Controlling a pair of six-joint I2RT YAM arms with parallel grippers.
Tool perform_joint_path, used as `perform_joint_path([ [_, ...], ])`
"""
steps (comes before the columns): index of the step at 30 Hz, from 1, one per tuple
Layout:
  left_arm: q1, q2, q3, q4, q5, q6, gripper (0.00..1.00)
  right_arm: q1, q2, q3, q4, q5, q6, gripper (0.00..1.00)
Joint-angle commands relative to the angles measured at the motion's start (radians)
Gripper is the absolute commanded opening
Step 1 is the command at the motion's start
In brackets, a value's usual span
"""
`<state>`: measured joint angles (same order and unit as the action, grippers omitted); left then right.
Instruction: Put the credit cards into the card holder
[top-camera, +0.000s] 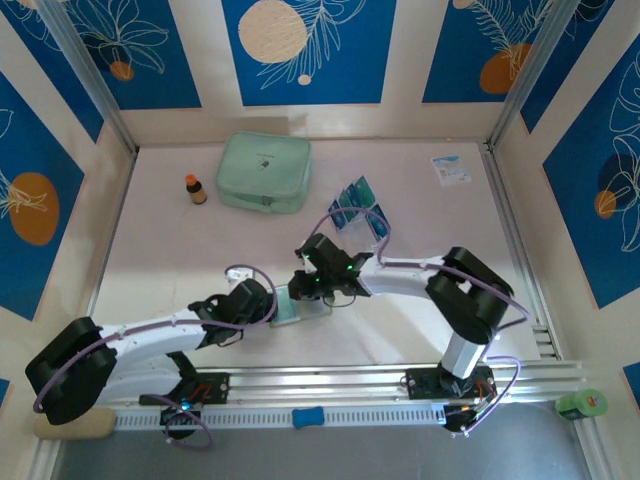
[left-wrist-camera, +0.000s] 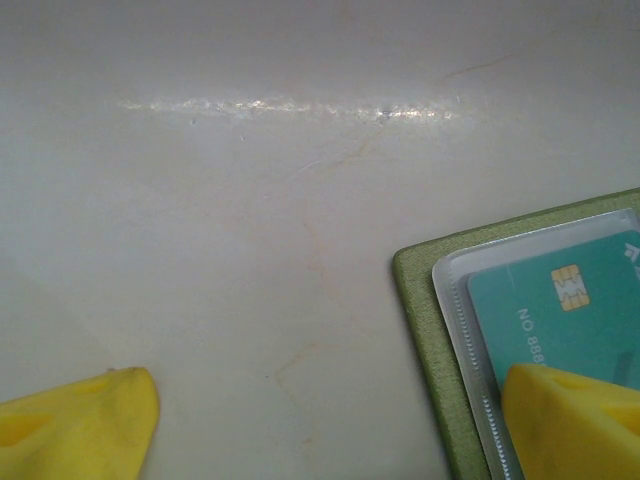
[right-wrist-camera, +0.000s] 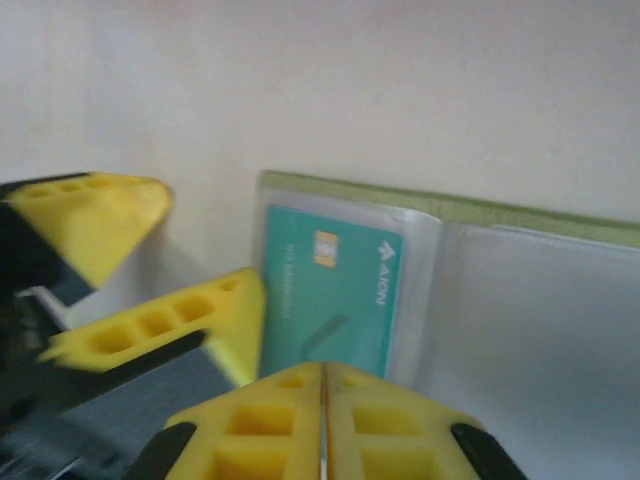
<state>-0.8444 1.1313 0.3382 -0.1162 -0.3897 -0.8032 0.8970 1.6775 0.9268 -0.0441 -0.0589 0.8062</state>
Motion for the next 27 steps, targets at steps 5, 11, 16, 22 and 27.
perform_joint_path([
  [5, 0.01, 0.01, -0.008, -0.001, 0.019, 0.009, 0.89, -0.078, -0.184, -0.051, -0.187, 0.128, -0.083, 0.3],
  [11, 0.01, 0.011, -0.001, -0.007, 0.019, 0.013, 0.9, -0.109, -0.167, -0.059, -0.275, 0.205, -0.111, 0.44],
  [16, 0.01, 0.006, 0.01, -0.019, 0.018, 0.019, 0.9, -0.107, -0.084, -0.054, -0.264, 0.197, -0.104, 0.45],
  [22, 0.01, 0.001, 0.03, -0.034, 0.019, 0.034, 0.89, -0.113, -0.066, -0.055, -0.272, 0.238, -0.085, 0.19],
  [27, 0.01, -0.002, 0.062, -0.037, 0.033, 0.053, 0.9, -0.131, -0.122, -0.109, -0.284, 0.258, -0.055, 0.0],
])
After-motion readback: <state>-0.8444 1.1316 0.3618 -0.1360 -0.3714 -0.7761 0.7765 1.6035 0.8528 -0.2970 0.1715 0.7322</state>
